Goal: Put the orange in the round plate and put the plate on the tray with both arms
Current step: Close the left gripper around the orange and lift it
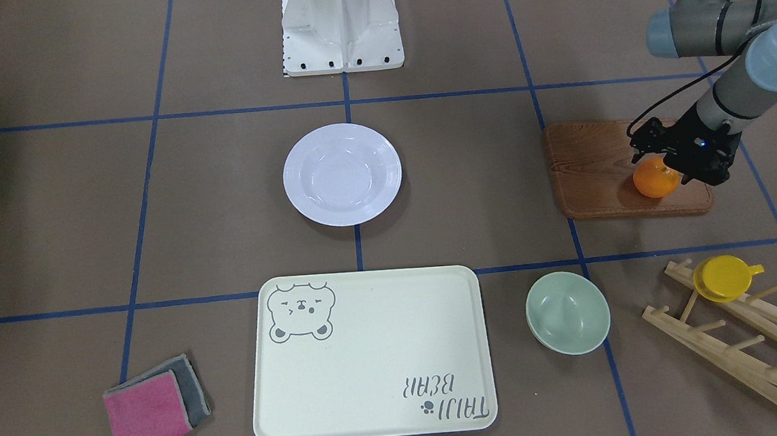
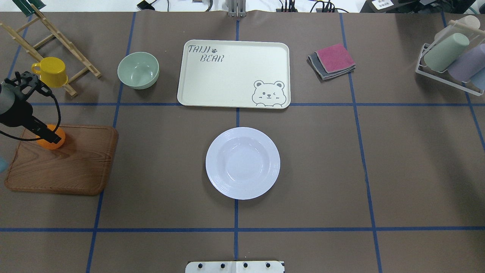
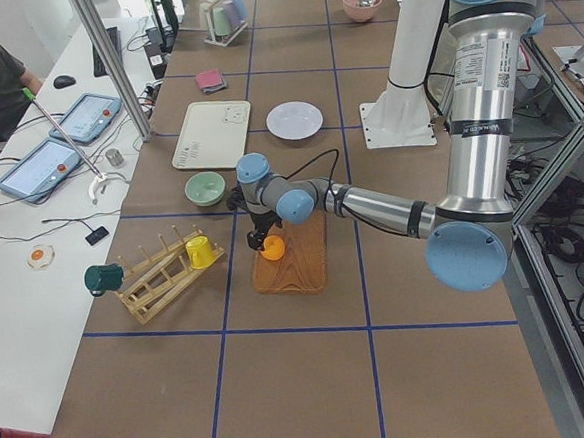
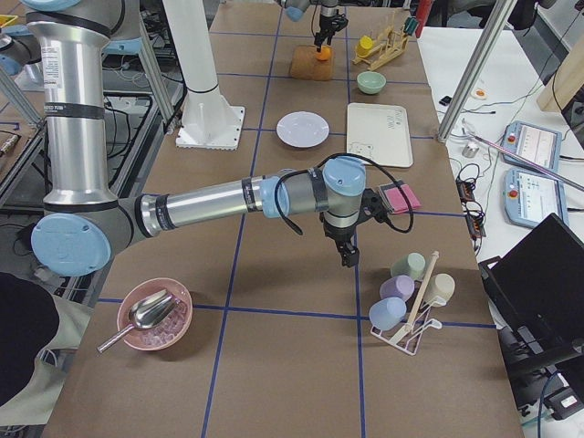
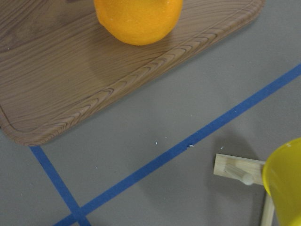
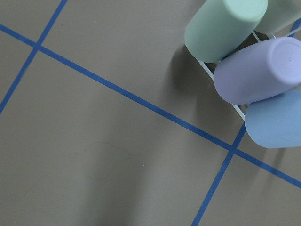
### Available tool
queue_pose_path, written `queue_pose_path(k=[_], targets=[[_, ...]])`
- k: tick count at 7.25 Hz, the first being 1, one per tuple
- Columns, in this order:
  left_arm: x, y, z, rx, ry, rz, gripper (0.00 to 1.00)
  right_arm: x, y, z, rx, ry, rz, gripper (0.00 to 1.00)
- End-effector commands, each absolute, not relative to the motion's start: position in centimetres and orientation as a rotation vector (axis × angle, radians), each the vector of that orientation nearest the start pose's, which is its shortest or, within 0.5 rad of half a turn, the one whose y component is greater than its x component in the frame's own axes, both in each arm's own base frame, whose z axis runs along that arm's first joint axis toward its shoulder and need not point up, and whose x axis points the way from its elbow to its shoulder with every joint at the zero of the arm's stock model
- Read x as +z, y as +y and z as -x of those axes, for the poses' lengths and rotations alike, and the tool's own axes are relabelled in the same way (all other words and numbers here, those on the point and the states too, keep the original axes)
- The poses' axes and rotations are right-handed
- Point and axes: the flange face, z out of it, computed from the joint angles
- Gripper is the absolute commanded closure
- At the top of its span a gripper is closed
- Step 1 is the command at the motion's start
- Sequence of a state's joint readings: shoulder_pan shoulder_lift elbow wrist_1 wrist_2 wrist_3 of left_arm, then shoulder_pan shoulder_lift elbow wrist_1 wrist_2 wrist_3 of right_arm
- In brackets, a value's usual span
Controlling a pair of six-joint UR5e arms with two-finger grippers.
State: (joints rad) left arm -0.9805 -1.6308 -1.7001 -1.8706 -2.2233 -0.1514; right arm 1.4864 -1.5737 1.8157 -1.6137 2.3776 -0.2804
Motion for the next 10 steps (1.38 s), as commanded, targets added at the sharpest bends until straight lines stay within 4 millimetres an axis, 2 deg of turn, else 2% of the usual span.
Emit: queue_pose_path(k=[1,3,6,10], targets=[[54.3,-48.6,-23.9,0.571,0.769,-0.199,0.01,54.2,-49.4,-2.0,-0.422,-0.787,-0.266,0.0],[54.4,-48.8,-23.8,0.566,0.753,-0.206,0.01,54.3,-49.4,-2.0,-0.42,-0.789,-0.264,0.0],[54.8,-48.0,-25.5,0.576,0.756,-0.18,0.01,54.3,-49.4,-2.0,-0.417,-0.787,-0.263,0.0],[55.4,-48.7,-25.7,0.566,0.723,-0.185,0.01,54.3,-49.4,-2.0,-0.413,-0.788,-0.261,0.0]])
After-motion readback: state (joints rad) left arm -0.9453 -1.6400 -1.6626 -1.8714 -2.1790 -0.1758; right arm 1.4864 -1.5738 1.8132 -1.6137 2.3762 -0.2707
